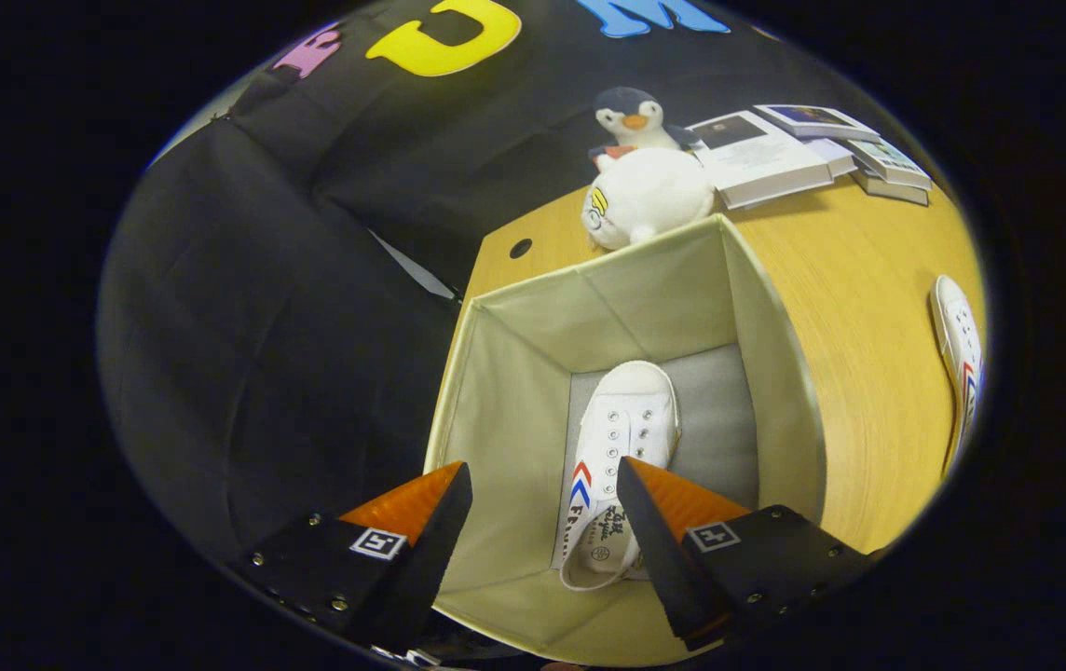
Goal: Open the storage box then place both shoes into the box .Put the left shoe in first, then the right shoe, with the right side of both shoes facing outward in a uniform manner.
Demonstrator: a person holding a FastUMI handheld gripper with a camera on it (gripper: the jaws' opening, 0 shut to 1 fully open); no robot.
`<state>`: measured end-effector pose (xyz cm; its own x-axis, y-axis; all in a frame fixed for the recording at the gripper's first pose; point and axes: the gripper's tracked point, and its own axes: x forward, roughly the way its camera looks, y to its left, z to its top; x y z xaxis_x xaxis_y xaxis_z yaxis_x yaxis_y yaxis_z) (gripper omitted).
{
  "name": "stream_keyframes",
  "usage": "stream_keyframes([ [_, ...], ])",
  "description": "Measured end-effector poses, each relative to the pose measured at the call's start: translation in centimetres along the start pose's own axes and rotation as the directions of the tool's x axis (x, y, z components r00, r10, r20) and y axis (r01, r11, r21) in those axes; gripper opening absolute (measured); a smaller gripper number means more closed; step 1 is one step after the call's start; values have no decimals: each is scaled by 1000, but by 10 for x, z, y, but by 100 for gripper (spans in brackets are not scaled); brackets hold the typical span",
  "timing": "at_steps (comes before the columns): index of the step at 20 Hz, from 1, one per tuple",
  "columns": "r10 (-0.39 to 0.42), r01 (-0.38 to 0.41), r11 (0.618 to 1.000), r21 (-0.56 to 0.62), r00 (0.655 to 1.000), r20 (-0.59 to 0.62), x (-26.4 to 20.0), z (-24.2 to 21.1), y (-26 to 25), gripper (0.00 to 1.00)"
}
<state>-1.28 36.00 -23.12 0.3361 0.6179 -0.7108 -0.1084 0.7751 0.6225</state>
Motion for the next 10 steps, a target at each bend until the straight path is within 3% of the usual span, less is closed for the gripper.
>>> stream_keyframes([
  [4, 10, 0, 995, -104, 995, 101, -42, 31, -8, 95],
  [10, -53, 82, 987, -138, 979, 199, -96, 65, -59, 95],
])
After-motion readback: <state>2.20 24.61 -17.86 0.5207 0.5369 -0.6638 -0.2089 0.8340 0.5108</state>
